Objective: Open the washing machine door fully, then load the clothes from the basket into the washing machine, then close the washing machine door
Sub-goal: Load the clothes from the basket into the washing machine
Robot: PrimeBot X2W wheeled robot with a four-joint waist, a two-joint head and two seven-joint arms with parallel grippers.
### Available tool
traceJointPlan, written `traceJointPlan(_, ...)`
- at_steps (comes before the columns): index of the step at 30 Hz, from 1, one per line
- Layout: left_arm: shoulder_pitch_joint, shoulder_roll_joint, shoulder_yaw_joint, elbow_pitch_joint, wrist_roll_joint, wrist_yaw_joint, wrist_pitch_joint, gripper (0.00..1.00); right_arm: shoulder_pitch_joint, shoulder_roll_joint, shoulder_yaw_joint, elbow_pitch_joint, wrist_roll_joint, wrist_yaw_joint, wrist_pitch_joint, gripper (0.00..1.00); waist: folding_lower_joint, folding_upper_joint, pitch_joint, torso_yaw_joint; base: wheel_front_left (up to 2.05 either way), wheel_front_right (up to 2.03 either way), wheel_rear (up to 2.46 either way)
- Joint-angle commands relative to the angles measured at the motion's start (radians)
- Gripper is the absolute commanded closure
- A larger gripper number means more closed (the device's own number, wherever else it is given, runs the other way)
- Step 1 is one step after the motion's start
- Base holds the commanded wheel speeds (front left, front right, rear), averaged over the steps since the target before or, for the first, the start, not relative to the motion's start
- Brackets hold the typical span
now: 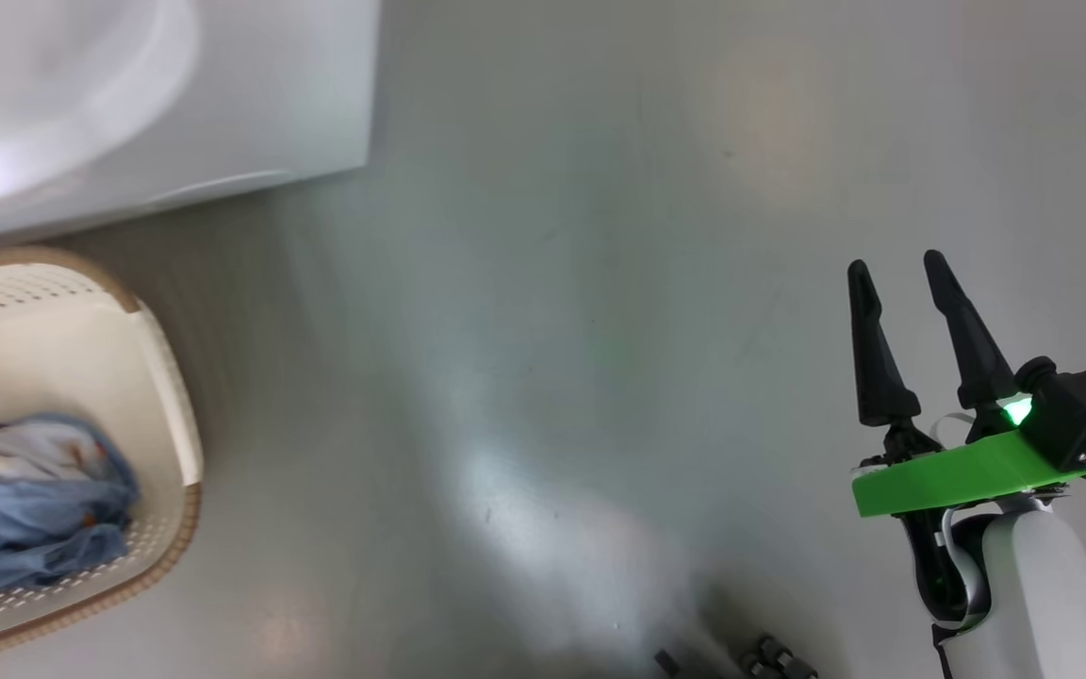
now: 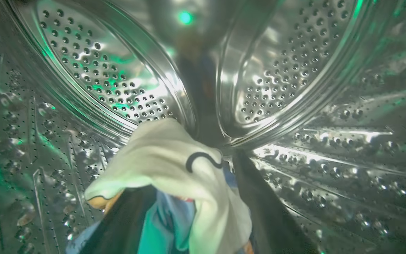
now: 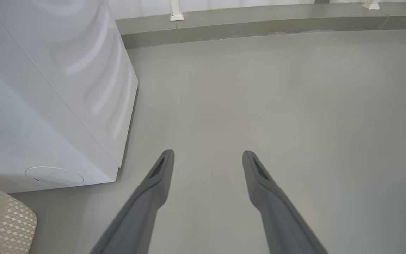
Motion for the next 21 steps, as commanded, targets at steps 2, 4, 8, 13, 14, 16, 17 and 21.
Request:
traceJointPlan(2, 0.05, 0.038, -0.014, -0.044, -0.018, -0.002, -0.011, 0.0, 0.025, -0.008, 0.01, -0.026, -0.021, 0.009, -0.012, 0.0, 0.0, 0.0, -0.051, 0.045, 0.0, 0.0, 0.0)
traceJointPlan(4, 0.098, 0.03, -0.034, -0.069, -0.037, -0.002, -0.014, 0.0, 0.03, -0.008, 0.002, -0.027, -0.031, 0.009, -0.012, 0.0, 0.0, 0.0, -0.075, 0.063, 0.0, 0.0, 0.0)
traceJointPlan(8, 0.199, 0.016, -0.062, -0.122, -0.07, -0.002, -0.019, 0.0, 0.044, -0.008, -0.01, -0.026, -0.057, 0.009, -0.012, 0.0, 0.0, 0.0, -0.127, 0.103, 0.0, 0.0, 0.0)
traceJointPlan(13, 0.334, 0.013, -0.089, -0.202, -0.104, -0.002, -0.021, 0.0, 0.064, -0.008, -0.028, -0.028, -0.085, 0.009, -0.009, 0.0, 0.0, 0.0, -0.197, 0.143, 0.0, 0.0, 0.0)
traceJointPlan(14, 0.361, 0.015, -0.089, -0.217, -0.11, -0.002, -0.022, 0.0, 0.068, -0.008, -0.033, -0.031, -0.088, 0.009, -0.006, 0.0, 0.0, 0.0, -0.212, 0.15, 0.0, 0.0, 0.0)
traceJointPlan(16, 0.418, 0.015, -0.082, -0.249, -0.119, -0.002, -0.022, 0.0, 0.081, -0.008, -0.043, -0.036, -0.095, 0.009, 0.002, 0.0, 0.0, 0.0, -0.241, 0.165, 0.0, 0.0, 0.0)
traceJointPlan(17, 0.448, 0.014, -0.078, -0.269, -0.121, -0.001, -0.022, 0.0, 0.087, -0.008, -0.049, -0.039, -0.098, 0.009, 0.006, 0.0, 0.0, 0.0, -0.256, 0.172, 0.0, 0.0, 0.0)
traceJointPlan(21, 0.576, 0.002, -0.06, -0.362, -0.132, 0.018, -0.022, 0.0, 0.116, -0.01, -0.065, -0.053, -0.106, 0.009, 0.023, 0.0, 0.0, 0.0, -0.312, 0.201, 0.0, 0.0, 0.0)
